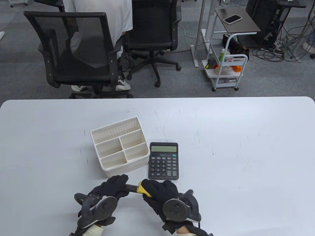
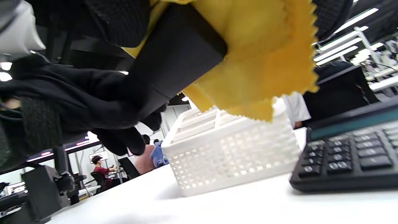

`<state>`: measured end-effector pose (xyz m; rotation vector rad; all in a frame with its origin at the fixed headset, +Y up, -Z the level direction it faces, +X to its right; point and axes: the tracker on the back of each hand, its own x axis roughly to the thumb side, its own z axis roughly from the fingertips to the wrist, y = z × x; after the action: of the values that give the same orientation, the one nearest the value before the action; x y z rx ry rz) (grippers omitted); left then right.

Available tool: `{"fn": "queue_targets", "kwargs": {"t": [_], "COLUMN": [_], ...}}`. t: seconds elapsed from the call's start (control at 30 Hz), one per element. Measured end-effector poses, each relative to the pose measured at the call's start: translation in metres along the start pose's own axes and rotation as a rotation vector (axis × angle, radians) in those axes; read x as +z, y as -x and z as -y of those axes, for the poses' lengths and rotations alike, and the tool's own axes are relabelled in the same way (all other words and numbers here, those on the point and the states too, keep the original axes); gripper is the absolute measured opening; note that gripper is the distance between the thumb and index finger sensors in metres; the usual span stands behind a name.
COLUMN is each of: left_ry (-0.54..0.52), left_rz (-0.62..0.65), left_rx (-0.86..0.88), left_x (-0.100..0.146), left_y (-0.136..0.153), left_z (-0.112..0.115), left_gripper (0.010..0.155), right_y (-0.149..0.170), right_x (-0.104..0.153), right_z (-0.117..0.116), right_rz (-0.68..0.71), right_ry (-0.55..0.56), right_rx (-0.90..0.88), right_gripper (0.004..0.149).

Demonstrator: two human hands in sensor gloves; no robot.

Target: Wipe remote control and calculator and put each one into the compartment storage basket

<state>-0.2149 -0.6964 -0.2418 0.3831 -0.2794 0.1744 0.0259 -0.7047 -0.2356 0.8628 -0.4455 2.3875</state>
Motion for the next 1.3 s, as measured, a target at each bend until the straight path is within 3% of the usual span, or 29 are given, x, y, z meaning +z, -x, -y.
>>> {"fn": "queue_targets", "kwargs": {"t": [0.13, 0.3, 0.47, 0.6, 0.73, 0.9, 1.17, 1.3], "left_ry": [-0.022, -0.058, -0.045, -0.028, -0.028, -0.041, 0.002, 0.064], "left_rz": [0.039, 0.118, 0.073, 0.019, 0.084, 0.116, -0.050, -0.029], "left_rx": [-0.021, -0.093, -0.081, -0.025, -0.049, -0.086, 0.049, 0.191], "left_x": [0.002, 0.003, 0.001, 0.001, 0.003, 0.001, -0.001, -0.003], "left_y": [-0.004, -0.016, -0.010, 0.001, -0.005, -0.014, 0.011, 0.009], "left_z": [-0.003, -0.006, -0.006, -0.004, -0.002, -0.004, -0.005, -0.005], "left_gripper": [0.054, 0.053, 0.052, 0.051, 0.051, 0.051, 0.051, 0.050], "right_y": [-0.003, 0.002, 0.011, 0.007, 0.001, 0.003, 0.017, 0.013], "right_x": [-0.001, -0.002, -0.001, 0.001, 0.000, -0.003, 0.001, 0.003], "right_z": [-0.006, -0.012, -0.005, 0.003, -0.007, -0.013, 0.004, 0.007], "right_rz": [0.039, -0.028, -0.094, -0.033, 0.037, -0.020, -0.087, -0.060], "right_ry": [-0.025, -0.115, -0.055, 0.037, -0.033, -0.092, 0.053, 0.126], "right_rx": [-0.052, -0.093, -0.088, -0.050, -0.098, -0.100, -0.036, 0.012], "right_gripper": [0.051, 0.054, 0.053, 0.051, 0.052, 0.055, 0.052, 0.052]}}
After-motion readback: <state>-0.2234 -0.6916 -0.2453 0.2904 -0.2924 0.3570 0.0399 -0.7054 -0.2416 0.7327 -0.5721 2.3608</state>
